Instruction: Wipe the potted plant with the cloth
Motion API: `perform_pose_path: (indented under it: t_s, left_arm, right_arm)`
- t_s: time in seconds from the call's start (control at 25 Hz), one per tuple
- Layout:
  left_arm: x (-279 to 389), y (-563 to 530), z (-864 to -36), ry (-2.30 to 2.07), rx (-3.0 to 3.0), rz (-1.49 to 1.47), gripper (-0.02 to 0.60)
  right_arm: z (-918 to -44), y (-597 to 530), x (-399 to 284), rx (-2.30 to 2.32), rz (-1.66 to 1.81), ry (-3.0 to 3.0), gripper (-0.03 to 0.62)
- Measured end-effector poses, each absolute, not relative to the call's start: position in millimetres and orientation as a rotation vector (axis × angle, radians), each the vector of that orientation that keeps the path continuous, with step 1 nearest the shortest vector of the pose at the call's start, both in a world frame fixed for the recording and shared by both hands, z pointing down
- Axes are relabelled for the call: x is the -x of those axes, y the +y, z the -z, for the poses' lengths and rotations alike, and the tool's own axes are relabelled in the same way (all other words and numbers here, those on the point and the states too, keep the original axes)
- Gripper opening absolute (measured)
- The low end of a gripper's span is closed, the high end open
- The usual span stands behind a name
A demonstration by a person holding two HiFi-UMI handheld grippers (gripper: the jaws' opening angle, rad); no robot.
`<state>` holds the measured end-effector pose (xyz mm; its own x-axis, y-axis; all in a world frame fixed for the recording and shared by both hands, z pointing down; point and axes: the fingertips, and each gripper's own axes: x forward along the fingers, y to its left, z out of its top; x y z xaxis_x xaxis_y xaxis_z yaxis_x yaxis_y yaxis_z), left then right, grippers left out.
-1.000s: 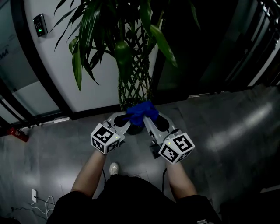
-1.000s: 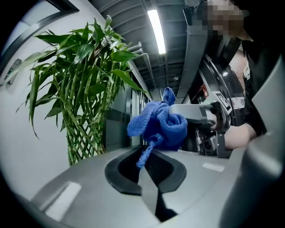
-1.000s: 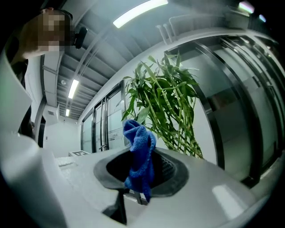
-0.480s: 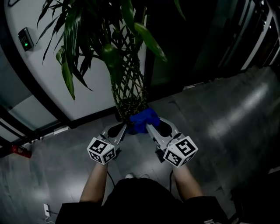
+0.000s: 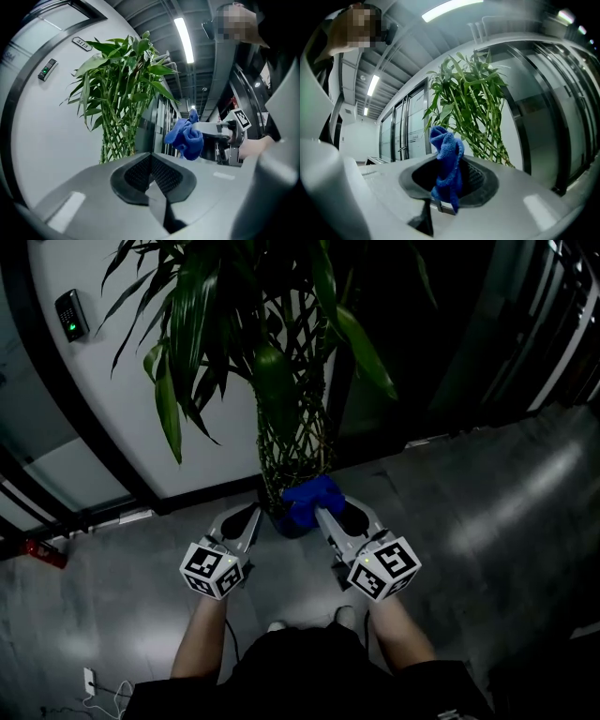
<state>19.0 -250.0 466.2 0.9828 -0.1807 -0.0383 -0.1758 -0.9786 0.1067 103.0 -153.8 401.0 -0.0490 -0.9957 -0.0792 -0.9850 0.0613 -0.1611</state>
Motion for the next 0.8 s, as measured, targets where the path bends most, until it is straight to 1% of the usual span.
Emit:
perform_pose_path:
  t_s: [0.2,0.32,0.52,0.64,0.8]
  left_arm:
    - [-46,-262,-471,-0.427,-3.034,0.035,0.006]
    - [-83,-257,-467,-0.56,-3.007,0.068,0.006]
    - [-156,-229,-454,-0.626,-3.026,0.096,0.006]
    - [-168,-228,-446,-0.778,-2.977,0.127,0.006]
    - [-171,-218,-442,-0.936,-2.942,0.112,0.006]
  right_arm:
    - [-404,-157,-139,1.918,0.052,2.218,0.104]
    - [-405,-153,-186,1.857,0.063,2.266,0.104]
    - [-394,-133,-273,1.777,0.022,2.329,0.104]
    - [-393,-138,-306,1.703,0.06,2.36,0.104]
    - [-381,-146,-326,1.585,0.048,2.433,0.104]
